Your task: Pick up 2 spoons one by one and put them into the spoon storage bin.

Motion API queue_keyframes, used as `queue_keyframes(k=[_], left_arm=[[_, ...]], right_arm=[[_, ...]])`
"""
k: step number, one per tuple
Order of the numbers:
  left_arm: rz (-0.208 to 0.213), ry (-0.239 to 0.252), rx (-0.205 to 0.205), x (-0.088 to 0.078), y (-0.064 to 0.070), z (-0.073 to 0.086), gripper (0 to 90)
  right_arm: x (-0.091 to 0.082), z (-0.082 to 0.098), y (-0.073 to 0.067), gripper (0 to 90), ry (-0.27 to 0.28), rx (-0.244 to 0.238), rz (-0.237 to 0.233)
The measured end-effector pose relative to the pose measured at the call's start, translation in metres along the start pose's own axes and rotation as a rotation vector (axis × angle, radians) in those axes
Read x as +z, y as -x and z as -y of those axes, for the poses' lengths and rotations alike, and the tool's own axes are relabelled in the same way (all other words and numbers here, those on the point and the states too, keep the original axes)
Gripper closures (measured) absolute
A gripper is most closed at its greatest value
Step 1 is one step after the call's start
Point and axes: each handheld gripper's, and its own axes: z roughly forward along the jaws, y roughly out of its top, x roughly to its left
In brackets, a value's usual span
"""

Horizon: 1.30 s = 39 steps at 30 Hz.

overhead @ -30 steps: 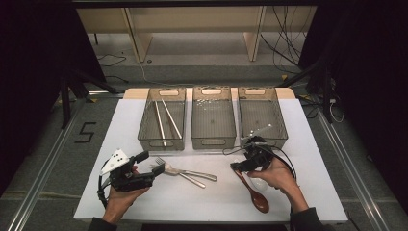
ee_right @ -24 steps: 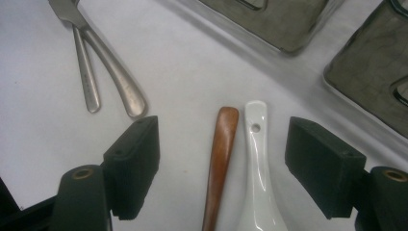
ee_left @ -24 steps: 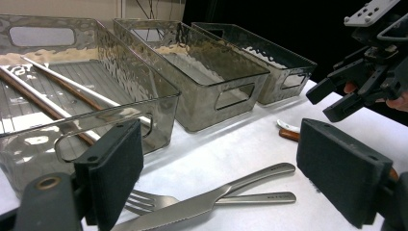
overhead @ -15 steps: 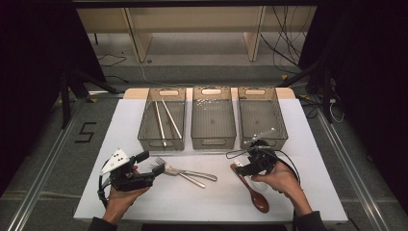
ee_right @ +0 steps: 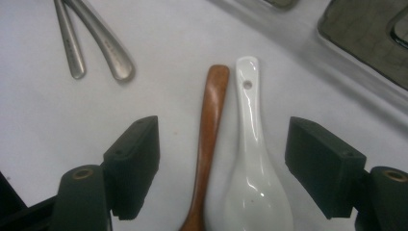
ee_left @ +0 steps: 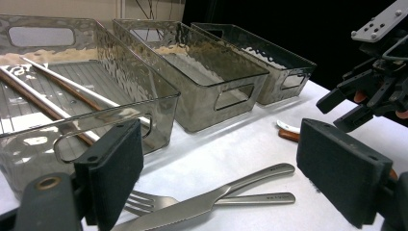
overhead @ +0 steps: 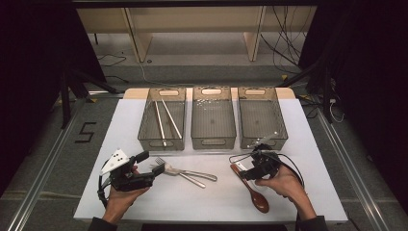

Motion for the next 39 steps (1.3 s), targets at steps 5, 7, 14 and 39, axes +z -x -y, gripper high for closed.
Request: queue_keyframes(k=[5, 7, 14, 39], left_arm=[[-0.001, -0.003, 0.004, 0.000, 0.000, 0.000, 16.2], [0.000, -0.003, 0.006, 0.000, 0.000, 0.000, 16.2], [0.004, -0.003, 0.012, 0.000, 0.002, 0.000, 16.2], [0.007, -0.004, 0.019, 0.000, 0.003, 0.000, 16.2]], right_arm=[[0.002, 0.003, 0.003, 30.2, -0.038, 0.006, 0.027], [0.002, 0.004, 0.003, 31.4, -0.055, 0.007, 0.036], [0.004, 0.006, 0.004, 37.6, -0.119, -0.001, 0.045], [0.030, -0.005, 0.005, 63.4, -0.220, -0.041, 0.125]])
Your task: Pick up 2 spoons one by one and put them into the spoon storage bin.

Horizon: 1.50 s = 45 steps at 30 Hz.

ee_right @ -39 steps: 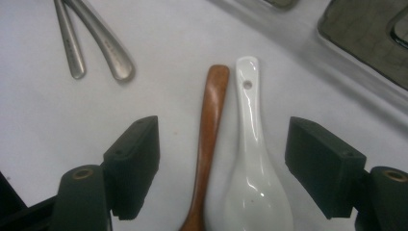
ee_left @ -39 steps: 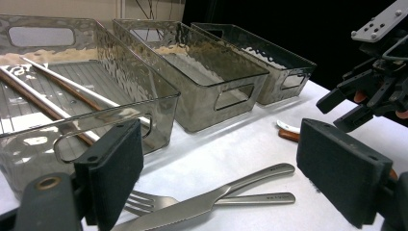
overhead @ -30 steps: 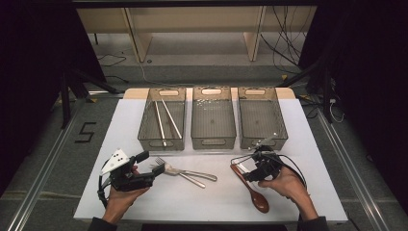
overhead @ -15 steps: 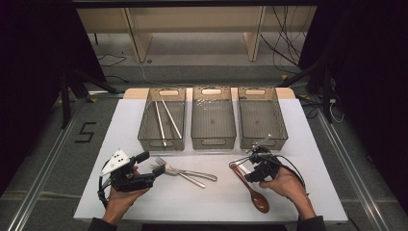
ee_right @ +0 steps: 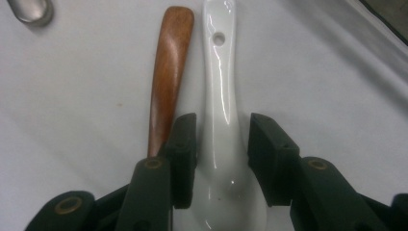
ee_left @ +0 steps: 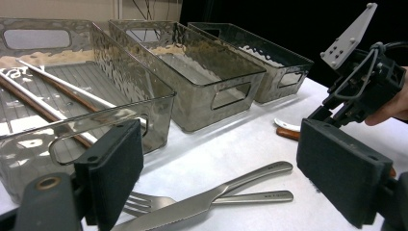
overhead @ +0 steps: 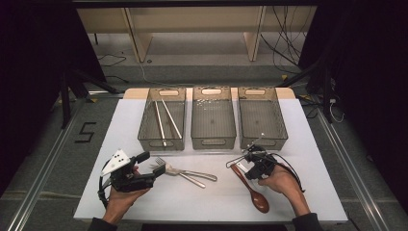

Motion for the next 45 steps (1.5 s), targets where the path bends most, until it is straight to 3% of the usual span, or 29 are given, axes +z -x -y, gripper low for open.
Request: queue_keyframes(k=[12, 18, 30, 37, 43, 45], left_arm=[[-0.001, -0.001, 0.000, 0.000, 0.000, 0.000, 16.2], [-0.001, 0.000, -0.001, 0.000, 0.000, 0.000, 16.2], [-0.001, 0.001, 0.002, 0.000, 0.000, 0.000, 16.2], [-0.002, 0.002, 0.001, 0.000, 0.000, 0.000, 16.2], [-0.002, 0.001, 0.002, 0.000, 0.000, 0.000, 16.2], [-0.002, 0.001, 0.003, 0.000, 0.000, 0.000, 16.2]], right_arm=[[0.003, -0.004, -0.004, 66.6, -0.024, -0.019, 0.030], [0.000, -0.004, -0.003, 74.7, -0.011, -0.023, -0.019], [-0.002, -0.004, -0.005, 75.9, -0.030, -0.022, -0.037], [-0.006, -0.002, -0.002, 76.4, -0.014, -0.009, -0.019], [-0.009, -0.001, 0.001, 77.3, 0.002, 0.003, -0.032], [-0.010, 0.000, 0.004, 86.2, 0.043, 0.011, -0.059]])
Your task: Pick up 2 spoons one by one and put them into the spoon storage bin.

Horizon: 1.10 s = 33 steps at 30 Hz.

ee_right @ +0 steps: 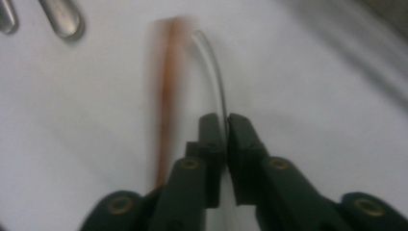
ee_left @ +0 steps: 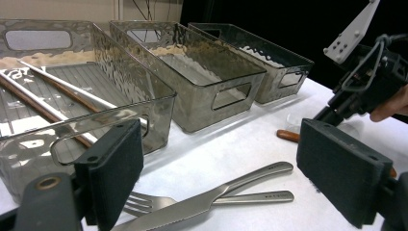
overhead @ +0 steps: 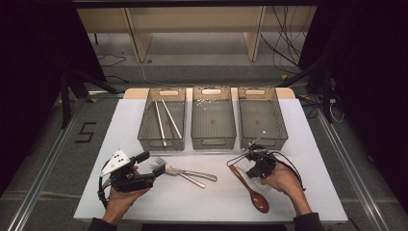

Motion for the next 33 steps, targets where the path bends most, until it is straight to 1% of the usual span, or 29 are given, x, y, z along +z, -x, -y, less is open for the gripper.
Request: queue_keyframes(k=[2, 5, 8, 9, 10, 12, 14, 15, 23, 33], left_arm=[[0.000, 0.000, -0.002, 0.000, 0.000, 0.000, 16.2], [0.000, 0.001, -0.001, 0.000, 0.000, 0.000, 16.2], [0.000, -0.001, 0.000, 0.000, 0.000, 0.000, 16.2], [-0.001, 0.002, -0.004, 0.000, 0.000, 0.000, 16.2], [-0.001, 0.000, -0.001, 0.000, 0.000, 0.000, 16.2], [-0.001, 0.000, -0.002, 0.000, 0.000, 0.000, 16.2], [-0.001, -0.002, -0.002, 0.000, 0.000, 0.000, 16.2], [-0.001, -0.002, -0.002, 0.000, 0.000, 0.000, 16.2], [-0.003, -0.002, -0.004, 0.000, 0.000, 0.000, 16.2], [-0.007, 0.000, -0.008, 0.000, -0.001, 0.000, 16.2]], right_arm=[[-0.001, 0.000, 0.000, 86.2, -0.025, 0.006, 0.007], [0.001, 0.000, 0.000, 86.2, -0.034, -0.003, 0.005], [0.000, 0.000, -0.001, 86.3, -0.032, -0.004, 0.007], [0.000, 0.000, 0.000, 86.4, -0.030, -0.011, 0.004], [-0.002, 0.000, 0.000, 86.4, -0.024, -0.002, 0.009], [-0.005, 0.000, 0.002, 86.4, -0.016, -0.004, 0.011], [-0.008, 0.000, 0.001, 86.4, 0.000, 0.001, 0.015], [-0.011, 0.000, 0.002, 86.4, 0.012, -0.006, 0.019], [-0.037, -0.008, 0.002, 86.4, 0.116, -0.008, 0.024], [-0.053, -0.033, 0.004, 86.4, 0.213, -0.001, 0.019]])
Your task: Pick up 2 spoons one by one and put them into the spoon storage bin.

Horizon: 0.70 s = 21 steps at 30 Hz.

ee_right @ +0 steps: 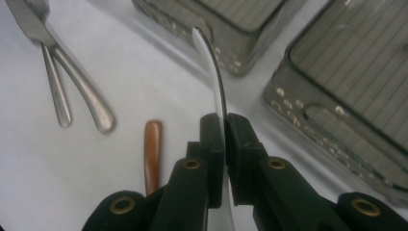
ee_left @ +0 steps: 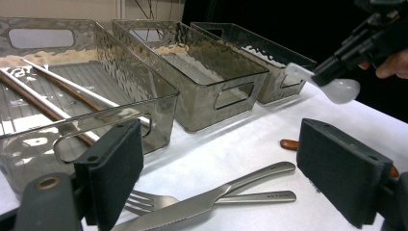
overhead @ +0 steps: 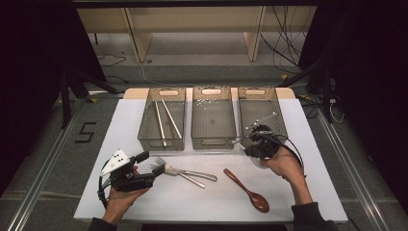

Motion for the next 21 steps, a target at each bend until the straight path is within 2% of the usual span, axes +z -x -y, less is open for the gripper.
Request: queue_keyframes(k=[8, 21], left_arm=[[0.001, 0.001, -0.002, 0.000, 0.000, 0.000, 16.2], [0.001, 0.004, -0.003, 0.000, 0.000, 0.000, 16.2]], right_arm=[[-0.005, -0.028, -0.002, 86.4, 0.060, -0.003, -0.004], [-0.001, -0.069, -0.003, 86.3, 0.130, 0.012, -0.001]])
